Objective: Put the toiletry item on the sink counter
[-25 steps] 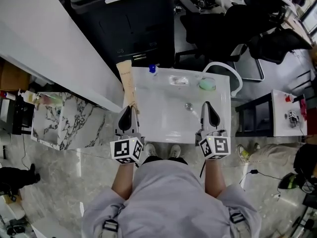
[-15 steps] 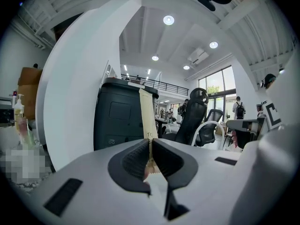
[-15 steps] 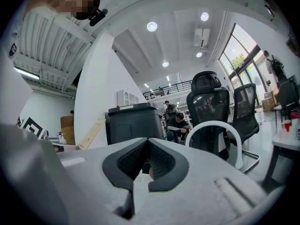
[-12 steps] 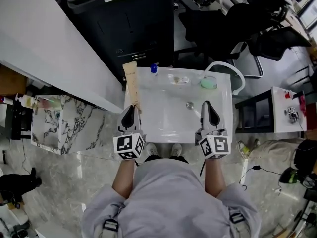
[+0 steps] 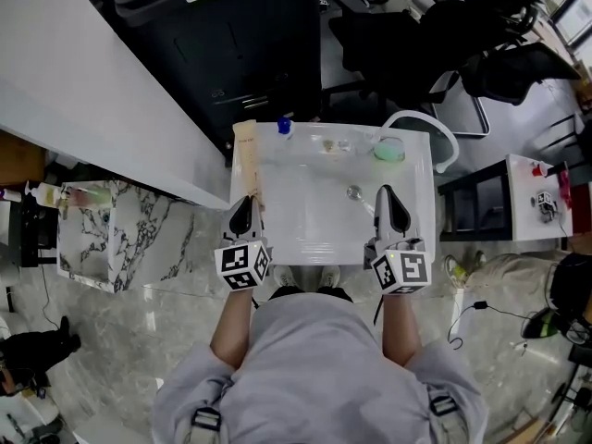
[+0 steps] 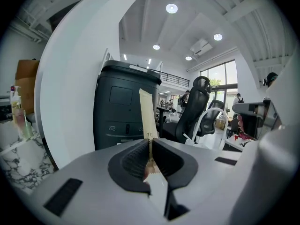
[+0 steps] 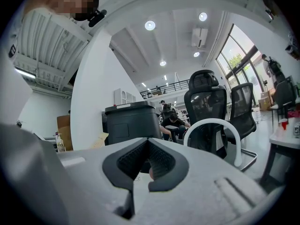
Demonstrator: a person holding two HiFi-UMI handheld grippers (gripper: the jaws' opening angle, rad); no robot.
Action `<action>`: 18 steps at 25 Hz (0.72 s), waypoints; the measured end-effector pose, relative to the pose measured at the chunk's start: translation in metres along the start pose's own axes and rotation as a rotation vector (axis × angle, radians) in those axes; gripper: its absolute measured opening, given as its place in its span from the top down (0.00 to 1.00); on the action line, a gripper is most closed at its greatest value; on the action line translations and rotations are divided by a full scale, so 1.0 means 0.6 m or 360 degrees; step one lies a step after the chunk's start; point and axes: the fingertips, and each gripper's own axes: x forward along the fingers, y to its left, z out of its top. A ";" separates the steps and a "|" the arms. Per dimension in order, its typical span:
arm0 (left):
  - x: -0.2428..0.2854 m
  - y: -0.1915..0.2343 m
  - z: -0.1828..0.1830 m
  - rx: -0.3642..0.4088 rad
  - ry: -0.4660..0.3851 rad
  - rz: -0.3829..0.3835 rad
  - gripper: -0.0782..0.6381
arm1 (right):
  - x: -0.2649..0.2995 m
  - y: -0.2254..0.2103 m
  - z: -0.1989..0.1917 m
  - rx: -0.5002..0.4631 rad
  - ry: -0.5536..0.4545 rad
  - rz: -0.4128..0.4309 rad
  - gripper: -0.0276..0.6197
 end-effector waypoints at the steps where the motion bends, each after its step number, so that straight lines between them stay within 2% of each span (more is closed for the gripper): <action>1: 0.004 0.002 -0.006 -0.0002 0.0015 0.0002 0.85 | 0.001 -0.001 0.000 0.0002 0.0001 -0.0003 0.96; 18: 0.049 0.019 -0.096 0.0004 0.0245 0.0000 0.86 | 0.019 -0.005 -0.001 -0.0011 0.0002 -0.0006 0.96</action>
